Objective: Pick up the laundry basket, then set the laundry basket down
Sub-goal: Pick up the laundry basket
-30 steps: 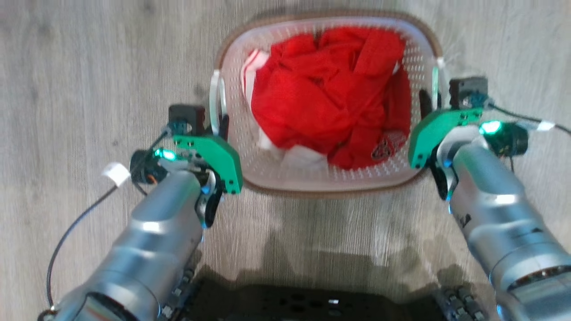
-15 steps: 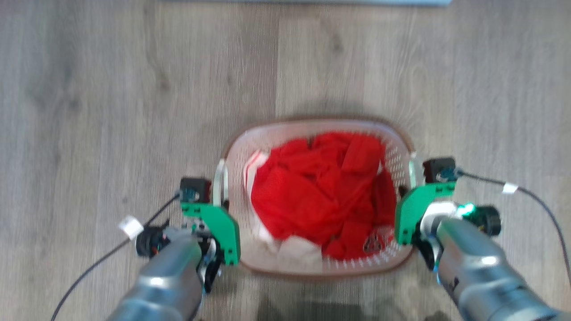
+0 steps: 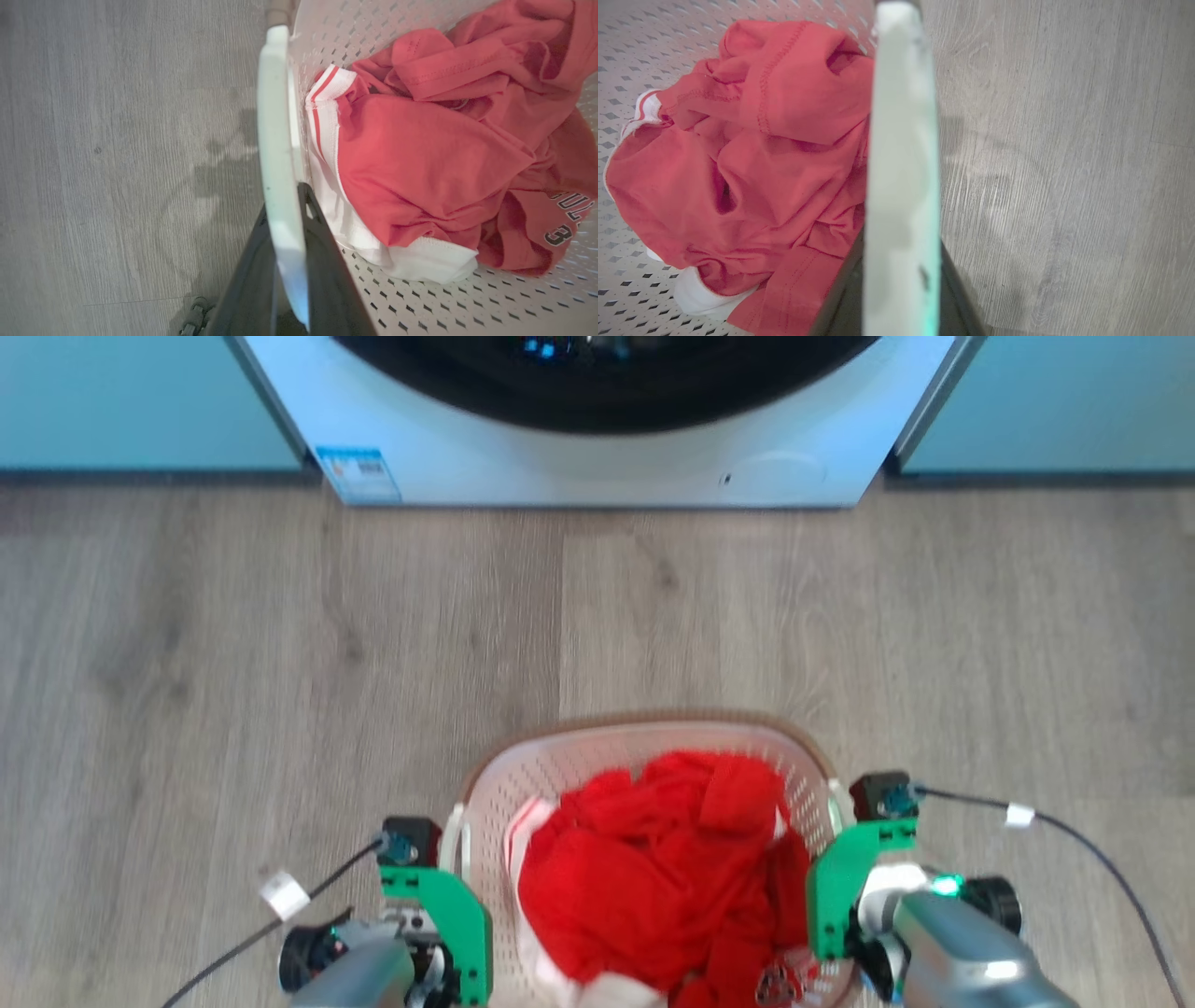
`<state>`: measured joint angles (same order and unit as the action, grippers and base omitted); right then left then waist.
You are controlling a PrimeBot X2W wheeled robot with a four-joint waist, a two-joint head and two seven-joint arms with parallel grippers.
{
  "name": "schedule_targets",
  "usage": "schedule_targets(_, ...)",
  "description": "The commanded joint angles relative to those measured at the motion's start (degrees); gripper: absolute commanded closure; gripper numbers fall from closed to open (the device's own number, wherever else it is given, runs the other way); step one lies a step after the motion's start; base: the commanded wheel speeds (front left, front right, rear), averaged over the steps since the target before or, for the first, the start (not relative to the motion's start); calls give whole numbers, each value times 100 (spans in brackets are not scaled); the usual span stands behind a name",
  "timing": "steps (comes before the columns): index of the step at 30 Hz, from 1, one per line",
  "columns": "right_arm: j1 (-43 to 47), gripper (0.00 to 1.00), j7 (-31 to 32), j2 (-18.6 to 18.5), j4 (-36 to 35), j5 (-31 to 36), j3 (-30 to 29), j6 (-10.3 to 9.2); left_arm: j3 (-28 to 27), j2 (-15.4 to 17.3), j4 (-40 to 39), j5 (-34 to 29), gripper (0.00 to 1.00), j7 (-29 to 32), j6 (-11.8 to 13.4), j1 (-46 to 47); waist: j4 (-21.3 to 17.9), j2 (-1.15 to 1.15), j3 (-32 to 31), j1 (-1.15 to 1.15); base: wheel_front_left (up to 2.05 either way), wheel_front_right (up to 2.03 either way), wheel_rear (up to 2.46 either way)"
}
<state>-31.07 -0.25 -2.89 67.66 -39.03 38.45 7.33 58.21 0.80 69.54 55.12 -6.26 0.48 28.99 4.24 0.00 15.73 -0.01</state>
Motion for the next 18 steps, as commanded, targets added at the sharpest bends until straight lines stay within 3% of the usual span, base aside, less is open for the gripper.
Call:
schedule_targets(1, 217, 100, 59, 2, -33, -36, 228, 16, -57, 208, 27, 26, 100, 1, 1, 87, -62, 0, -263, 1, 0, 0, 0)
schedule_targets(18, 349, 100, 236, 2, 51, -661, 925, 16, 287, 208, 224, 24, 100, 389, -91, 215, -122, 0, -886, 1, 0, 0, 0)
